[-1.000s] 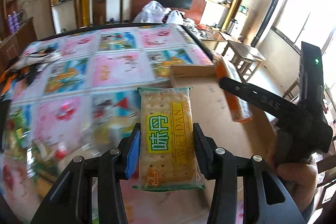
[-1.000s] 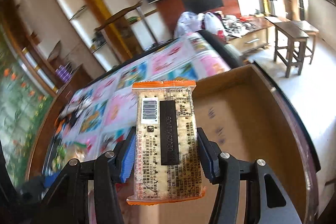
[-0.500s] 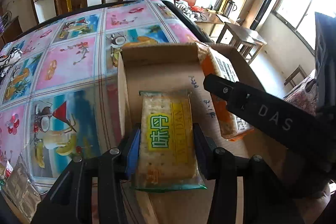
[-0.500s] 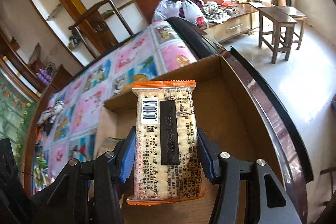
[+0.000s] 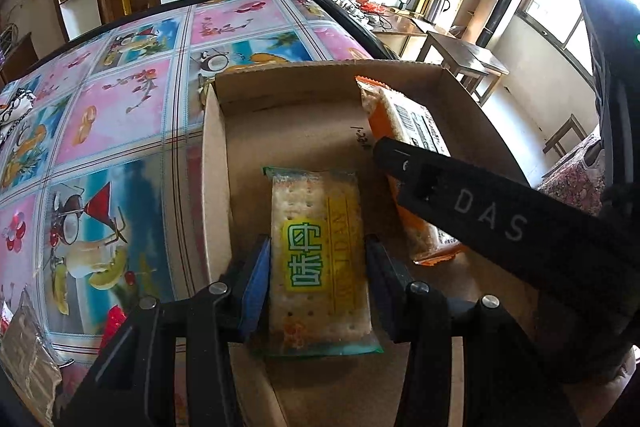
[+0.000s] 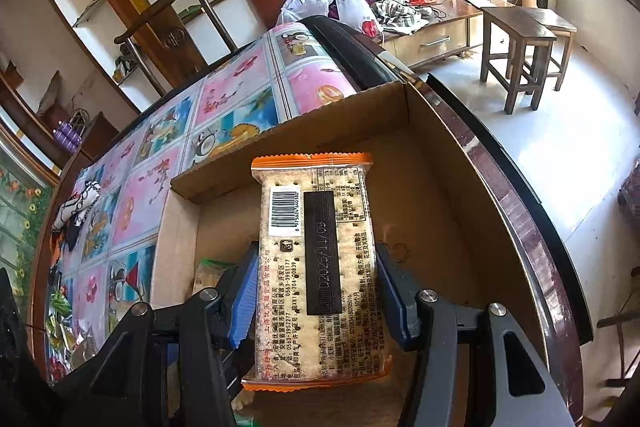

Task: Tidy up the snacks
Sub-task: 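Carry both cracker packs into the cardboard box and release them, then return both grippers to the table and grasp small clear packet with left gripper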

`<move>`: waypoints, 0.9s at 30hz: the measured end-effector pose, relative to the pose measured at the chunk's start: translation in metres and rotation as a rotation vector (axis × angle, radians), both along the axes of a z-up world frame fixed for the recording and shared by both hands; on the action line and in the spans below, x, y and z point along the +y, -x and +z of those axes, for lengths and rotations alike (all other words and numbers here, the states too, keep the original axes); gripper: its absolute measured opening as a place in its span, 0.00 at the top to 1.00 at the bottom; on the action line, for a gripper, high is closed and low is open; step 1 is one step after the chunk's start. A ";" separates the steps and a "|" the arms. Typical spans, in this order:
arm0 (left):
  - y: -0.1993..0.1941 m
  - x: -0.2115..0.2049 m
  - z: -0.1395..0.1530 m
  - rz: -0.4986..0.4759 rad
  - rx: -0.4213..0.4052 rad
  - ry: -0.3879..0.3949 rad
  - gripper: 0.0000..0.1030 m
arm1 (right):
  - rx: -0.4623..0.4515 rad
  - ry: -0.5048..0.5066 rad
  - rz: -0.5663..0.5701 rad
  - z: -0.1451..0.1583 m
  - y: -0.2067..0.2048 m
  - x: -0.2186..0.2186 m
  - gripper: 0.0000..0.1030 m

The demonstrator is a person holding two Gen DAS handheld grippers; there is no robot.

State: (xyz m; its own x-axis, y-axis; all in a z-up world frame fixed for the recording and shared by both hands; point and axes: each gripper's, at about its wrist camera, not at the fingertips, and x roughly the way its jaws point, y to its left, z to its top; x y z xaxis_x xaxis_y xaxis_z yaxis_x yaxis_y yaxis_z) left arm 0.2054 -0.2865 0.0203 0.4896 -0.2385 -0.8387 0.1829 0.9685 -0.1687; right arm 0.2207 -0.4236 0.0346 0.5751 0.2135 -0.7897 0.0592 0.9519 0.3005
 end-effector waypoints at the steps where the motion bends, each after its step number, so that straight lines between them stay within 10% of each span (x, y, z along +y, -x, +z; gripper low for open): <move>1: 0.000 0.000 0.000 0.001 0.000 0.001 0.56 | 0.002 0.002 0.002 0.000 0.000 0.000 0.44; 9: 0.004 0.006 0.005 0.012 0.004 0.016 0.56 | -0.005 -0.027 0.005 0.007 0.004 0.003 0.42; 27: 0.073 0.075 0.054 0.117 -0.112 0.032 0.55 | -0.330 -0.254 0.059 0.060 0.050 0.017 0.42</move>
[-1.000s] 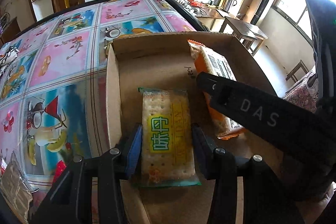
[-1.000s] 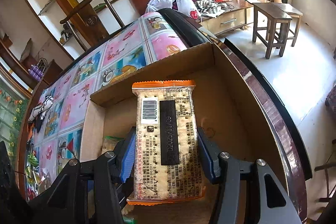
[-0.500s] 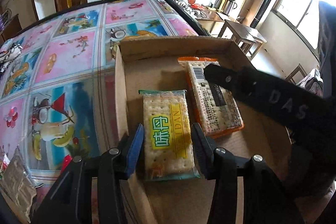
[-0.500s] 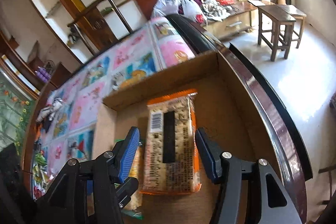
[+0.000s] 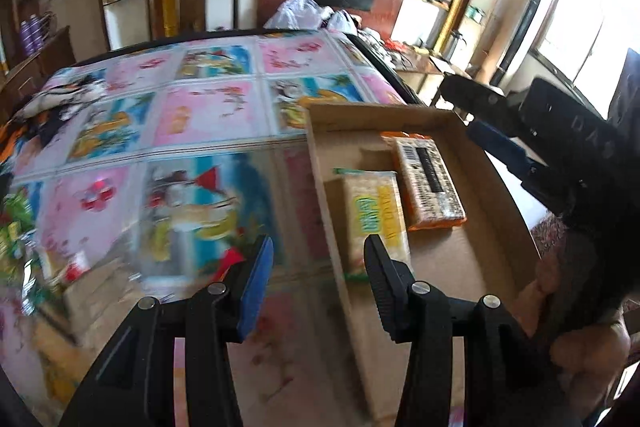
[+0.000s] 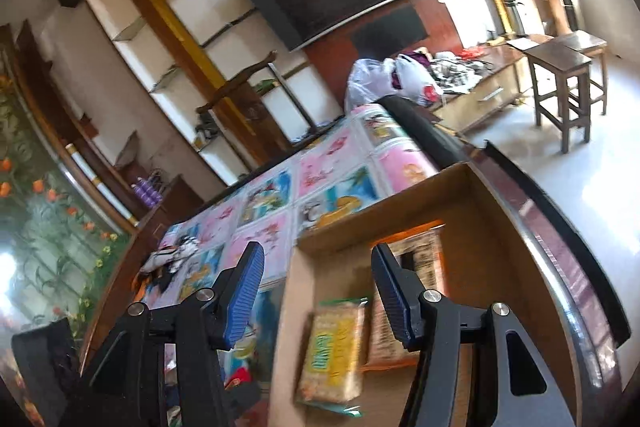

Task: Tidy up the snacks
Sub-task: 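Return both grippers to the table and grasp small clear packet with left gripper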

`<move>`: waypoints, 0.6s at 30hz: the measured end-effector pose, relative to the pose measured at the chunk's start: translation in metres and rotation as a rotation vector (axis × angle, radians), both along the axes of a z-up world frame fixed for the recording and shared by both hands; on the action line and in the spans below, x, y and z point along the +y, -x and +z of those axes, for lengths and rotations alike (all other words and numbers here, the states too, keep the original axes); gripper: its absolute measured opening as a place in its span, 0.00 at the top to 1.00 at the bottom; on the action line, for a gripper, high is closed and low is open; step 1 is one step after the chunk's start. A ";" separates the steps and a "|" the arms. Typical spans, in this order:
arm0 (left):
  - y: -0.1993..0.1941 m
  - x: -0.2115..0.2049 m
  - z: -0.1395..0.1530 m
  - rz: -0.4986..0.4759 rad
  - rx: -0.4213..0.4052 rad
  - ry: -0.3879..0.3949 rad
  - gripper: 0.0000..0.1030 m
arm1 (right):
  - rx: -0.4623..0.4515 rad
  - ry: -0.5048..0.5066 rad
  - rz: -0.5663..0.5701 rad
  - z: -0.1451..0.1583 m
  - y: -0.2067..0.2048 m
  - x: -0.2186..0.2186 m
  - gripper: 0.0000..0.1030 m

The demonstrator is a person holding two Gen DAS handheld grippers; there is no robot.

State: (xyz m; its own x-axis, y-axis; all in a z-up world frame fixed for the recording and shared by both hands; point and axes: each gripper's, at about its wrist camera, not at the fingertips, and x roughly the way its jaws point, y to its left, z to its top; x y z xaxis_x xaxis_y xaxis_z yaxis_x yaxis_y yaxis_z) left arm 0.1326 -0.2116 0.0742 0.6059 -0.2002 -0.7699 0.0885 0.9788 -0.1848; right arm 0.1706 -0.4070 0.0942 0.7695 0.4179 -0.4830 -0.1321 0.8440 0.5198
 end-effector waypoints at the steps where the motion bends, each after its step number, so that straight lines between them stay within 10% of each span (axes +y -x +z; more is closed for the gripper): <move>1: 0.007 0.009 0.004 0.009 -0.008 0.005 0.55 | -0.012 -0.024 0.035 0.001 0.002 0.006 0.47; 4: 0.033 0.036 0.017 0.032 -0.042 0.004 0.55 | -0.024 -0.076 0.171 0.004 0.005 0.026 0.64; 18: 0.172 0.223 0.009 0.297 -0.042 -0.066 0.47 | -0.192 0.206 0.582 -0.007 0.096 0.177 0.62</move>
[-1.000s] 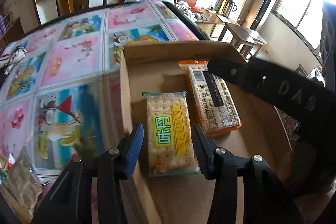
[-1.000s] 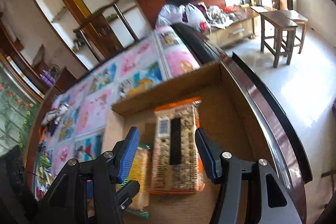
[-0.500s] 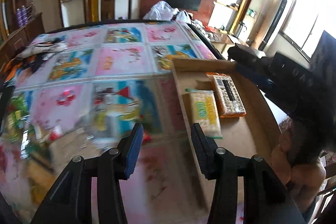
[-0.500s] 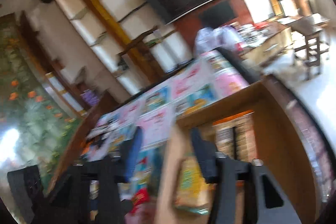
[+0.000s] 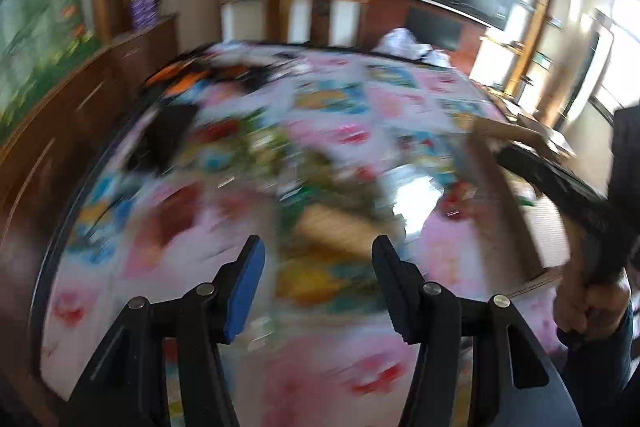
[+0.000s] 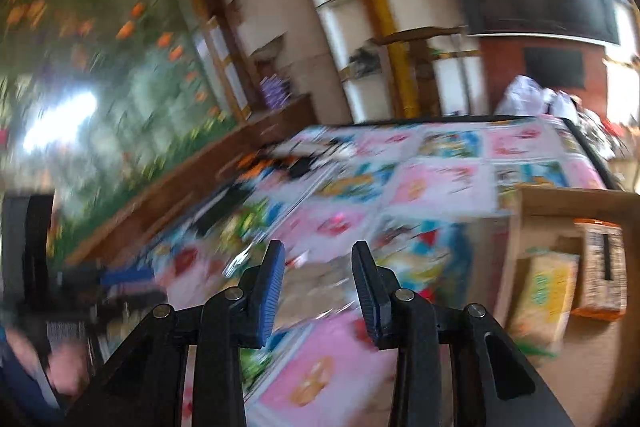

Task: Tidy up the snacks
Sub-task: 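Return both grippers to the table and grasp small clear packet with left gripper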

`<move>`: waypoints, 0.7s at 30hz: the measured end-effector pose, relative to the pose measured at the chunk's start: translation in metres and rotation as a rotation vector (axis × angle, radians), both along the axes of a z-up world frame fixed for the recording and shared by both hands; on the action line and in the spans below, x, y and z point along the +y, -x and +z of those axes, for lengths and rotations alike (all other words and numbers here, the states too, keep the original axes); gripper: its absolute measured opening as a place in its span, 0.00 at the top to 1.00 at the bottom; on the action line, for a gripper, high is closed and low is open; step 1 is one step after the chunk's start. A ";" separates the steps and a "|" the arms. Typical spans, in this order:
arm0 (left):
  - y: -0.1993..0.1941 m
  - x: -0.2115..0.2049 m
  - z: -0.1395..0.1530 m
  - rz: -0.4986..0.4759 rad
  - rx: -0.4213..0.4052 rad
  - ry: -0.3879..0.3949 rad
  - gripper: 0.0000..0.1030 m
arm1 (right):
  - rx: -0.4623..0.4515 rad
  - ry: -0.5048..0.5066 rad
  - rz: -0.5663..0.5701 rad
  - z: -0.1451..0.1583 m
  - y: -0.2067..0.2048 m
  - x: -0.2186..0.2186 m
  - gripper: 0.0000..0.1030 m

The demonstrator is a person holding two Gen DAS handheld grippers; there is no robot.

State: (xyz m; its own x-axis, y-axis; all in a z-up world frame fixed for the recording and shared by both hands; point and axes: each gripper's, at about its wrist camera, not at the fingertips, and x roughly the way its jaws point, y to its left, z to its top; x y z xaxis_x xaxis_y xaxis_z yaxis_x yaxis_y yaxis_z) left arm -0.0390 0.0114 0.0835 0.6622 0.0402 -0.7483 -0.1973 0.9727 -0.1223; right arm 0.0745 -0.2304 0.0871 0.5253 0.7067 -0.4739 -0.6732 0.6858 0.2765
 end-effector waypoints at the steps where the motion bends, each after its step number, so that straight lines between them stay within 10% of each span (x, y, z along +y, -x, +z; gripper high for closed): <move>1: 0.006 0.012 -0.004 0.022 0.014 0.017 0.47 | -0.004 0.027 0.039 -0.005 0.008 0.013 0.61; 13: 0.028 0.029 -0.073 -0.015 0.176 0.068 0.32 | 0.005 0.156 0.200 -0.042 0.039 0.047 0.52; 21: 0.013 0.001 -0.080 -0.019 0.136 -0.107 0.39 | 0.071 0.195 0.245 -0.051 0.038 0.054 0.44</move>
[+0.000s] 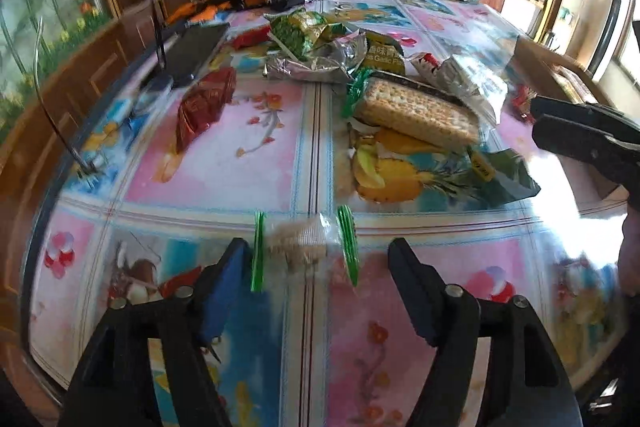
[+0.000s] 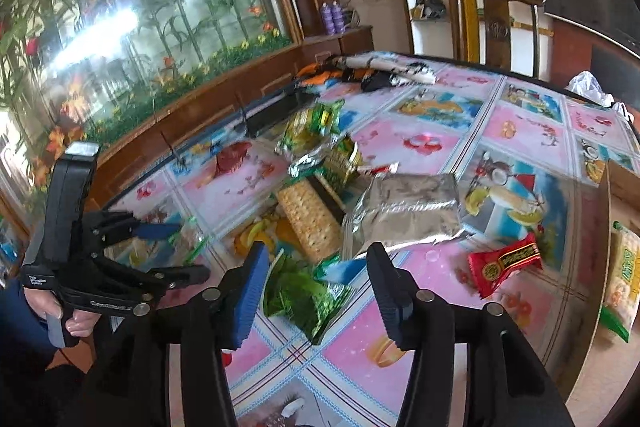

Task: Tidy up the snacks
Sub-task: 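Return both grippers to the table and grasp small clear packet with left gripper, then grasp the green snack bag with the right gripper while left holds clear packet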

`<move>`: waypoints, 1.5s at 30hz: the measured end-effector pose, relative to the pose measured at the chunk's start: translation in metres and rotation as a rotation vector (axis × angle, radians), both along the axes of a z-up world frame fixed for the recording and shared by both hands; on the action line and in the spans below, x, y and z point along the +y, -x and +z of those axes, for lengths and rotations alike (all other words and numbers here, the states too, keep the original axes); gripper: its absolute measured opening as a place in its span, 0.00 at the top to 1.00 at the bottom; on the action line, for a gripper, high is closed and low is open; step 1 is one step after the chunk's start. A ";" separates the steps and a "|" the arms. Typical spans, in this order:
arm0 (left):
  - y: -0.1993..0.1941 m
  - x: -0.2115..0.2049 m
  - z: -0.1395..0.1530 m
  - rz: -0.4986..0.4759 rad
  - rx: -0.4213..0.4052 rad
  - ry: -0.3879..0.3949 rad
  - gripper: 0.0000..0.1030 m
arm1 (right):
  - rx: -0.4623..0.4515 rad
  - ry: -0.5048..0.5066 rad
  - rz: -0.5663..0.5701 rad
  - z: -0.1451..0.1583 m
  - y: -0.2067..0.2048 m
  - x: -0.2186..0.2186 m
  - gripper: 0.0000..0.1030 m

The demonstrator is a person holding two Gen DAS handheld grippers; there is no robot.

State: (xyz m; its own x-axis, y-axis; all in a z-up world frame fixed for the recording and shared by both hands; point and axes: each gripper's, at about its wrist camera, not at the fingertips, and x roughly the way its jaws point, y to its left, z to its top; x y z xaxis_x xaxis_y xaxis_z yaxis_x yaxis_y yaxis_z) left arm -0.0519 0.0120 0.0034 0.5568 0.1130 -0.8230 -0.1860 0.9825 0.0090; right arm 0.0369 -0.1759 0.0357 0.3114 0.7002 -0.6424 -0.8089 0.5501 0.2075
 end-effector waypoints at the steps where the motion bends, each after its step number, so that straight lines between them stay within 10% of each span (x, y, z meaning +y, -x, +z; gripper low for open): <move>1: -0.001 0.000 0.001 -0.006 -0.006 0.009 0.47 | 0.004 0.023 0.008 -0.003 0.000 0.003 0.43; 16: -0.001 -0.002 0.002 -0.020 -0.030 0.008 0.63 | 0.042 0.114 0.054 -0.031 0.004 0.023 0.34; 21: -0.001 -0.002 0.002 -0.020 -0.032 0.012 0.63 | 0.038 0.137 0.084 -0.037 0.011 0.033 0.64; 45: -0.036 -0.052 0.047 -0.149 -0.121 0.061 0.64 | 0.002 -0.144 -0.118 0.023 -0.022 -0.034 0.65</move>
